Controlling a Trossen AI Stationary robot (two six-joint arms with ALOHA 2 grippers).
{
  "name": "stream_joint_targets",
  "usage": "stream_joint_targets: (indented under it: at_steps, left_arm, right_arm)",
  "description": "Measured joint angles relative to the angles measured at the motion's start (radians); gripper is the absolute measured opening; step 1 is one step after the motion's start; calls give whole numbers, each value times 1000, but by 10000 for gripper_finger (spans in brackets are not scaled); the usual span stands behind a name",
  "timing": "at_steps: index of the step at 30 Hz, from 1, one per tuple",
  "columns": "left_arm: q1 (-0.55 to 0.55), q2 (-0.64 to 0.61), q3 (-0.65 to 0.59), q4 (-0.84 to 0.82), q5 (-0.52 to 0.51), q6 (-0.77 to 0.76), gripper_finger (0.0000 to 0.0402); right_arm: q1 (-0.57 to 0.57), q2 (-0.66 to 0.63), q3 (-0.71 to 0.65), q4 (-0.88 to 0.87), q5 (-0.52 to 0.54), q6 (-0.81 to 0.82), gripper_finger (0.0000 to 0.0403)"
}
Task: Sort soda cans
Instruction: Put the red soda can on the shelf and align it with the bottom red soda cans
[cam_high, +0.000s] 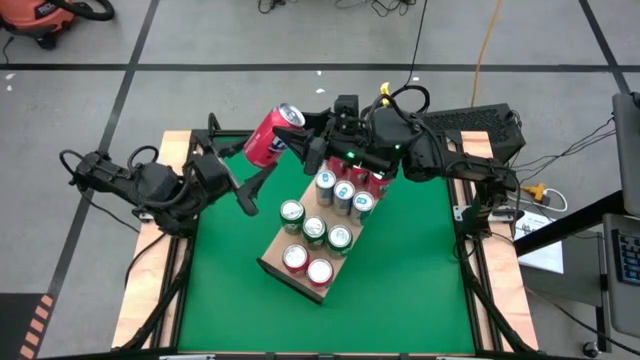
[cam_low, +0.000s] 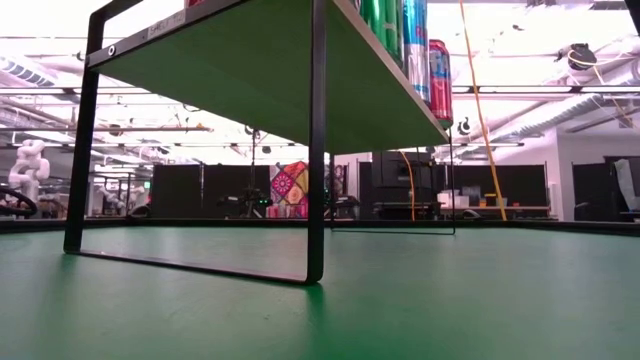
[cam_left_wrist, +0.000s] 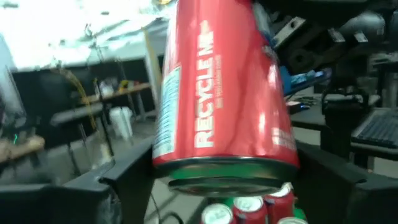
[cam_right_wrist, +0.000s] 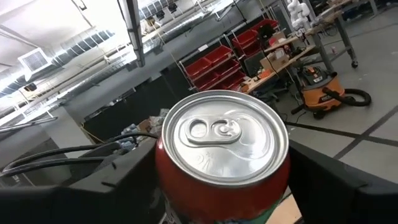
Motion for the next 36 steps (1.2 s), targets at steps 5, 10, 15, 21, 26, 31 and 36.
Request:
stream_joint_targets:
  at_steps: [5, 10, 15, 21, 26, 31, 36]
  left_arm:
    - [-15, -22, -1, -37, 59, -226, 355]
    - [-20, -58, 0, -103, 197, -460, 381]
    - [-21, -133, 0, -180, 290, -672, 383]
    - [-20, -237, -1, -180, 211, -622, 384]
    - [-20, -289, 8, -179, 257, -626, 384]
    - [-5, -263, 83, -304, 414, -642, 384]
    - [28, -200, 208, -570, 561, -705, 384]
  right_arm:
    - [0, -12, -1, -7, -54, -8, 294]
    - [1, -31, -1, -14, -64, -24, 294]
    - [0, -47, -1, -62, -87, -65, 294]
    - [15, -60, 0, -104, -161, -94, 294]
    - [45, -43, 0, -134, -189, -120, 294]
    - [71, -7, 0, -142, -188, -140, 294]
    - [83, 21, 0, -147, -188, -141, 295]
